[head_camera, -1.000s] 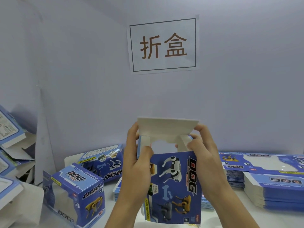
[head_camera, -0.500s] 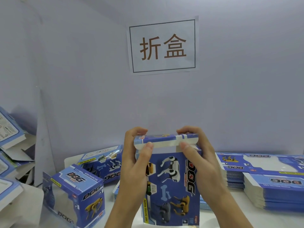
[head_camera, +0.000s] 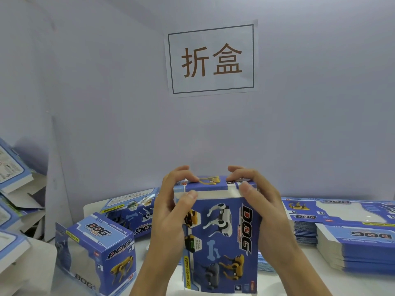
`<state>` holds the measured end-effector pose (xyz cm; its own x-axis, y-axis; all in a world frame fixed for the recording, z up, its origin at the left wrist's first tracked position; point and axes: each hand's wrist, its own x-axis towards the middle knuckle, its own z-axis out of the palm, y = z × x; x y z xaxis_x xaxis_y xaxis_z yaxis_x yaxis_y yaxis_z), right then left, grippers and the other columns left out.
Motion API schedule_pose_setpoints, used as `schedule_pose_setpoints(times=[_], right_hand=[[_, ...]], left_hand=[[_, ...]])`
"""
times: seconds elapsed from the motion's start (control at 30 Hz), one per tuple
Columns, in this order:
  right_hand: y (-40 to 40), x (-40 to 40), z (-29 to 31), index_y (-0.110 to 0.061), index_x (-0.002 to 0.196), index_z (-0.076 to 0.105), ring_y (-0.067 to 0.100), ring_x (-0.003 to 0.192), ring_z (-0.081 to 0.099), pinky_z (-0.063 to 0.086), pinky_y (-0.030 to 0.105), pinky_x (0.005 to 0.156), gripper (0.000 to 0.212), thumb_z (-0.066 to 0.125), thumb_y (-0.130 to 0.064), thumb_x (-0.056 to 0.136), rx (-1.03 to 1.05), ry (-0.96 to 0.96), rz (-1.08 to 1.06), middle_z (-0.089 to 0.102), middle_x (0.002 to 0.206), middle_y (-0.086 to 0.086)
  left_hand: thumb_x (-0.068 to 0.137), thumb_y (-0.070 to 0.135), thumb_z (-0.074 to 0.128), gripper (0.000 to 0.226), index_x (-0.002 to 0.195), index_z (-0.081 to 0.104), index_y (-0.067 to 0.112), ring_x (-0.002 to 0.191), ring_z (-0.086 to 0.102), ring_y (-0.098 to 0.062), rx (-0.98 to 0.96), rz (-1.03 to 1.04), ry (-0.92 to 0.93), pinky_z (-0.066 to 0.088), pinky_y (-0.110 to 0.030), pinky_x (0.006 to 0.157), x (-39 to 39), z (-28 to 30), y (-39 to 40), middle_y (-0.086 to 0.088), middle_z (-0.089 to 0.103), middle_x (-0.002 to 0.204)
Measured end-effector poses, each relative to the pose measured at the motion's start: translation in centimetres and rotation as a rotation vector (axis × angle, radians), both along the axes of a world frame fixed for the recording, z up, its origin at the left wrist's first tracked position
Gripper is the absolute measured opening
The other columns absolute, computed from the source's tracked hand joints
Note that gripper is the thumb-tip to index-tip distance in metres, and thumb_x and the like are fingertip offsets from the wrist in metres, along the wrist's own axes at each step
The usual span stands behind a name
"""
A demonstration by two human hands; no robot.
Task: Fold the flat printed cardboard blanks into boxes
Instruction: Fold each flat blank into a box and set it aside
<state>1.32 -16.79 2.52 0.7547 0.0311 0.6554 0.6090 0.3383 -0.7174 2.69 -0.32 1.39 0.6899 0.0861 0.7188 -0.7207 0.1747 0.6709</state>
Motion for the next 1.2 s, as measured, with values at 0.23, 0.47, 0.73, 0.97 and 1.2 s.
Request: schedule_pose_setpoints(times=[0.23, 0.47, 0.73, 0.97, 1.2], right_hand=[[0.02, 0.33, -0.01, -0.022, 0.085, 0.074, 0.026, 0.091, 0.074, 0.059, 0.031, 0.06, 0.011, 0.064, -0.025, 0.083, 0.016, -0.022, -0.09, 0.066, 0.115, -0.007], [0.13, 0.15, 0.07, -0.022, 0.089, 0.075, 0.03, 0.082, 0.074, 0.058, 0.031, 0.057, 0.018, 0.073, -0.036, 0.078, 0.027, -0.006, -0.114, 0.068, 0.108, 0.011], [0.04, 0.01, -0.12, -0.03, 0.099, 0.071, 0.031, 0.081, 0.076, 0.06, 0.034, 0.057, 0.021, 0.07, -0.039, 0.08, 0.0, 0.031, -0.067, 0.075, 0.092, 0.001], [-0.19, 0.09, -0.06, -0.02, 0.089, 0.069, 0.022, 0.074, 0.075, 0.056, 0.027, 0.055, 0.025, 0.07, -0.039, 0.074, 0.003, 0.013, -0.038, 0.073, 0.092, -0.012], [-0.16, 0.17, 0.01, -0.018, 0.086, 0.071, 0.023, 0.081, 0.075, 0.058, 0.029, 0.058, 0.023, 0.072, -0.037, 0.073, 0.02, 0.027, -0.02, 0.071, 0.098, -0.01]], left_hand=[[0.078, 0.039, 0.065, 0.019, 0.093, 0.07, 0.03, 0.106, 0.067, -0.033, -0.005, -0.069, -0.007, 0.06, -0.044, 0.073, 0.46, -0.09, 0.52, 0.009, 0.061, 0.127], [0.08, 0.045, 0.067, 0.027, 0.105, 0.067, 0.034, 0.097, 0.072, -0.036, 0.007, -0.083, 0.049, 0.061, -0.052, 0.071, -0.19, 0.27, 0.04, -0.014, 0.07, 0.108], [0.079, 0.048, 0.066, 0.037, 0.113, 0.062, 0.034, 0.102, 0.068, -0.041, 0.041, -0.08, 0.074, 0.052, -0.072, 0.08, -0.06, -0.02, 0.32, -0.018, 0.065, 0.113], [0.081, 0.037, 0.064, 0.021, 0.101, 0.064, 0.03, 0.1, 0.072, -0.029, 0.05, -0.182, 0.039, 0.062, -0.041, 0.068, 0.01, 0.07, 0.54, 0.014, 0.069, 0.105], [0.075, 0.043, 0.066, 0.02, 0.091, 0.07, 0.031, 0.114, 0.063, -0.035, 0.06, -0.129, 0.053, 0.059, -0.055, 0.078, 0.11, 0.03, 0.88, 0.008, 0.059, 0.123]])
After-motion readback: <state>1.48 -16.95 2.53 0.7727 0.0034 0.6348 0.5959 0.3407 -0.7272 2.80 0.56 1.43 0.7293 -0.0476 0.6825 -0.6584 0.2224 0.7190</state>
